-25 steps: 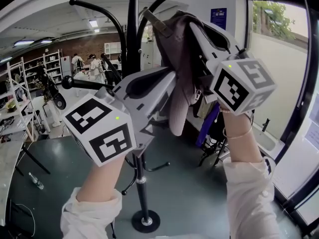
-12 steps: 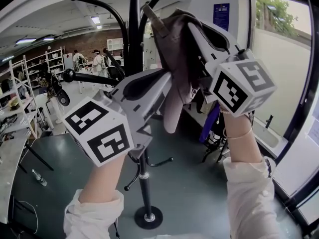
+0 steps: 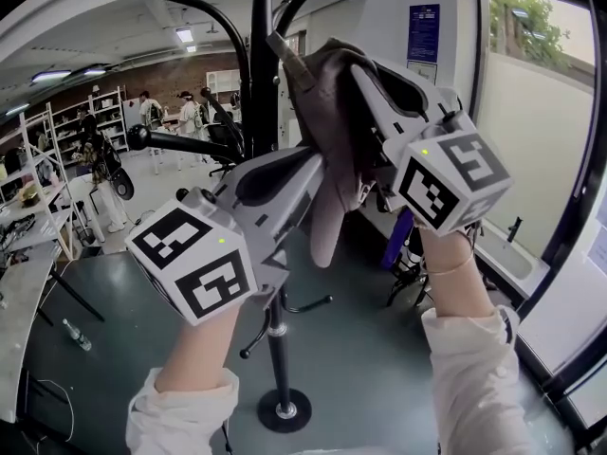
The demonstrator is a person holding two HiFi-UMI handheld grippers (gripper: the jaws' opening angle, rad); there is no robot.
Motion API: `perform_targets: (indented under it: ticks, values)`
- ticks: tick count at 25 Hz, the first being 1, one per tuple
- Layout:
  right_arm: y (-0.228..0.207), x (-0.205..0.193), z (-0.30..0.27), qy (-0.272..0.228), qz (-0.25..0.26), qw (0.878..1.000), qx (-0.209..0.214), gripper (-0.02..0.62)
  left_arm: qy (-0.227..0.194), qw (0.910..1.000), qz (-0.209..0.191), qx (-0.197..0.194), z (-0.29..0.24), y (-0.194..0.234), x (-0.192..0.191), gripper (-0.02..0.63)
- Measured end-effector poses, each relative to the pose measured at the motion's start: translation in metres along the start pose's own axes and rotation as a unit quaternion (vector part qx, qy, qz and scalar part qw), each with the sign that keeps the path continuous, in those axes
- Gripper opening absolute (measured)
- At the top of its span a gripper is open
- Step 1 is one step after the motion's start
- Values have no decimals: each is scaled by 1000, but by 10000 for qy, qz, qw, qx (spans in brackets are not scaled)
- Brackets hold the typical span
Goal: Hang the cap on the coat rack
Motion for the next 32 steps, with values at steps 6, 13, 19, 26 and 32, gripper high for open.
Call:
perform_targets:
  ticks: [6,13,19,26,32]
  values:
    - [8,-2,4,-56,-52,10000,-2,15,55,9999,128,76,5,3,-4,17]
    - [21,-11,14,11,-171,9999,4,19,208,9994,237,173,16,5,-14,17]
    - [27,-15,25,-16,-297,9996,-5,84,315,9985,323,298,28,9,-25,17]
    - [37,-15,38,-32,-410,9991,-64,86,448,9978,349,345,39,3,-31,17]
    - [44,-18,49,-15,-535,9985,-81,86,567,9967,422,406,46,-2,-38,17]
Point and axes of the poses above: the fingertips, and each gripper's own axes: z backward along the fingers, y to its left, x out of its top, the point moved 10 cm from there along z, backward along the fingers, and after that the axes turned 10 degrees about x, right-handed, at the moved point
